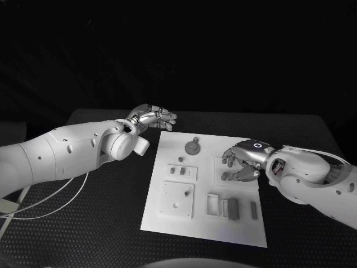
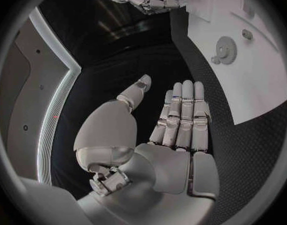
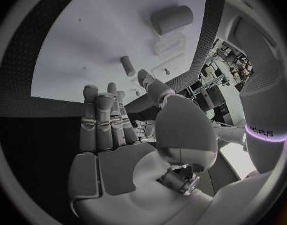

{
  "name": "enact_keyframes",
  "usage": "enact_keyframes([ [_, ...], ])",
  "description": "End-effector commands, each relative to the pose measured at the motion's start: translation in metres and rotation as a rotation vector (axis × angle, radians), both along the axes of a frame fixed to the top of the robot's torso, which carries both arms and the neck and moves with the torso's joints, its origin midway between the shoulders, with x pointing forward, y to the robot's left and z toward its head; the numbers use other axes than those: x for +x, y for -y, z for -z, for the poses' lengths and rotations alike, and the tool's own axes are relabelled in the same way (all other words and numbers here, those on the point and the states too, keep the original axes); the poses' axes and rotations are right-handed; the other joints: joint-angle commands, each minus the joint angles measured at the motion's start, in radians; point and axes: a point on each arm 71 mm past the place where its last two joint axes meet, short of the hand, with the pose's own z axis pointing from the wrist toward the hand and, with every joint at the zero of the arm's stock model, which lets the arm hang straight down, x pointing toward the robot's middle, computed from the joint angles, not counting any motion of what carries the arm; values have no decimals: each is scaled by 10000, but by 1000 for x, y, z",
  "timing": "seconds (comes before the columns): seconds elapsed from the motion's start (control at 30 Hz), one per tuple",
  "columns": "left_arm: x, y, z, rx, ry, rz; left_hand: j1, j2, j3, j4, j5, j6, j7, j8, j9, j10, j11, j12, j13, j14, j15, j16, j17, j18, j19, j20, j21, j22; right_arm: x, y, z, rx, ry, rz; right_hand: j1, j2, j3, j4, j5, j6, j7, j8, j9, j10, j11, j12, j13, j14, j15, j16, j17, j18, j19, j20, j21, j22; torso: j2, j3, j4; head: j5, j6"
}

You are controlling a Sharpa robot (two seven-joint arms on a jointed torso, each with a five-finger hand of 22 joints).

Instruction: Assemble the parts on the task board

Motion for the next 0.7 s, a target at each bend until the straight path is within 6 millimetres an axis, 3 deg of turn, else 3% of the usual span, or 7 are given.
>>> enact_keyframes([
  [0.03, 0, 3, -2, -164, 101, 137, -8, 120, -40, 17, -15, -38, -36, 40, -15, 22, -47, 18, -2, 41, 20, -64, 18, 5, -3, 39, 9, -16, -2, -3, 5, -379, 32, -151, 50, -29, 12, 62, -48, 103, -12, 51, 14, -26, -34, -34, 22, -48, -38, -20, 13, 194, -51, 20, -38, 19, 7, 10, 5, 7, -11],
  [0.3, 0, 2, -2, -160, 91, 137, -11, 123, -42, 18, -15, -36, -37, 43, -17, 25, -48, 18, -3, 44, 19, -69, 25, 5, -2, 38, 9, -18, -2, -8, 14, -445, 190, -193, 345, 374, 46, -141, -47, 425, 72, 261, 72, 278, -135, 129, 177, 93, -134, 30, 38, 194, 63, -48, 26, 78, 13, 3, 19, 8, -37],
  [0.43, 0, 2, -2, -162, 87, 147, -13, 125, -43, 18, -15, -35, -38, 45, -18, 25, -48, 18, -3, 44, 19, -72, 29, 4, -2, 38, 9, -19, -2, -9, 17, -466, 202, -197, 475, 749, 23, -353, -47, 614, 64, 366, 97, 459, -212, 215, 265, 212, -209, 41, 37, 194, 152, -89, 59, 103, 14, 6, 19, 25, -47],
  [0.57, 0, 2, -2, -161, 83, 147, -14, 128, -44, 19, -15, -35, -38, 46, -18, 26, -49, 18, -3, 45, 19, -74, 32, 4, -1, 38, 9, -20, -3, -11, 19, -527, 202, -280, 846, 1327, 133, -542, -46, 859, -11, 499, 144, 688, -302, 324, 359, 254, -292, 13, 28, 194, 148, -127, 47, 121, 10, 2, 14, 32, -57],
  [0.7, 0, 2, -2, -156, 75, 144, -17, 129, -45, 19, -16, -35, -39, 47, -19, 26, -49, 18, -4, 46, 19, -77, 36, 4, -1, 38, 9, -22, -3, -12, 20, -608, 152, -351, 1034, 1539, 87, -547, -46, 1053, -87, 596, 181, 865, -375, 401, 438, 291, -359, -1, 33, 194, 139, -124, 51, 155, 8, -3, 12, 27, -73],
])
